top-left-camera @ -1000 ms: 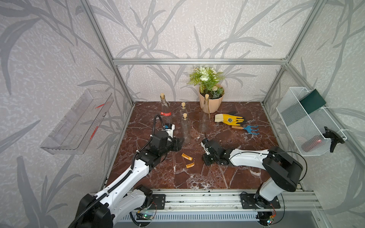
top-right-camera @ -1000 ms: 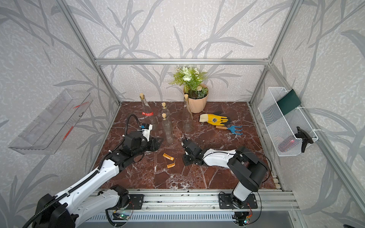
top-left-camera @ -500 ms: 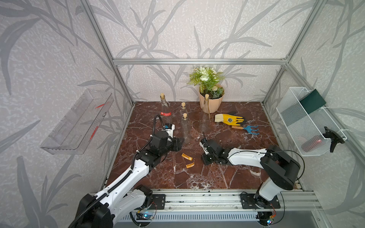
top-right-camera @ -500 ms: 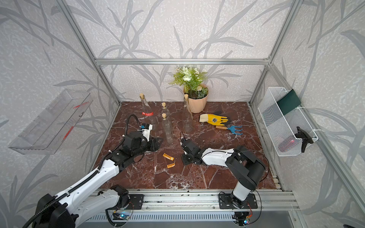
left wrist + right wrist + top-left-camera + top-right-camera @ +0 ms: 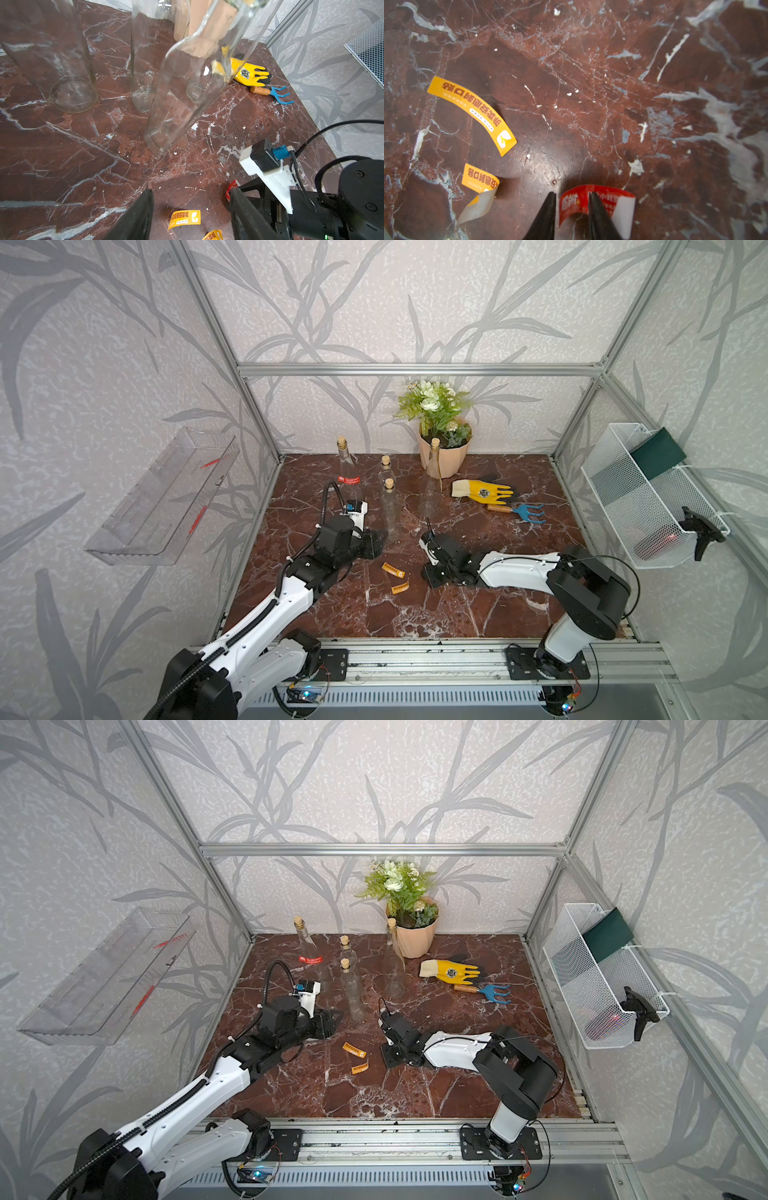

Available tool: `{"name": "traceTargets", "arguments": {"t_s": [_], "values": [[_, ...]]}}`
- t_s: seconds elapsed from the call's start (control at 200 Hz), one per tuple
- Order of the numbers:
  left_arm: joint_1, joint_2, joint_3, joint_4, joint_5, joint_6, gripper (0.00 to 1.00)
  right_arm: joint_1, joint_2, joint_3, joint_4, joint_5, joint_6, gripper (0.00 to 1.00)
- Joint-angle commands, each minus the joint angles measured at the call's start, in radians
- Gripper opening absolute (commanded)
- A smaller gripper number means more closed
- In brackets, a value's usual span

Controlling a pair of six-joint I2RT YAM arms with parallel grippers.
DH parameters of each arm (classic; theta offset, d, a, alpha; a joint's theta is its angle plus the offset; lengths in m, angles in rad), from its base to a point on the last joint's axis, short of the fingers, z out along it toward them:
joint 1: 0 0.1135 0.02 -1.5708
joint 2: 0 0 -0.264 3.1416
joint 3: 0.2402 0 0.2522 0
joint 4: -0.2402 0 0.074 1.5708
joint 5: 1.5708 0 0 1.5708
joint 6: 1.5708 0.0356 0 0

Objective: Remove the label from the bottle
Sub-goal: Place the label at the center of the board.

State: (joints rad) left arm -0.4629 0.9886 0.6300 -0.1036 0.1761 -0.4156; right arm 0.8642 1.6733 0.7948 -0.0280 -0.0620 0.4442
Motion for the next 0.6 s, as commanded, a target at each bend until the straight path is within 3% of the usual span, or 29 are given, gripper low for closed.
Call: {"name": "traceTargets", "arguments": {"t_s": [0.0,0.305,0.595], "values": [[-0.002,-0.018,-0.013,0.002,-0.015,-0.009,0.60,0.005,-0.004,0.020,-0.029,0.008,0.003,0.34],[-0.002,-0.016,-0.013,0.001,-0.021,-0.007,0.59,0.006,-0.042,0.027,-0.048,0.026,-0.011,0.44],[-0.003,-0.022,-0.012,-0.003,-0.029,0.000,0.59,0.005,-0.102,0.062,-0.089,0.042,-0.036,0.46]]}}
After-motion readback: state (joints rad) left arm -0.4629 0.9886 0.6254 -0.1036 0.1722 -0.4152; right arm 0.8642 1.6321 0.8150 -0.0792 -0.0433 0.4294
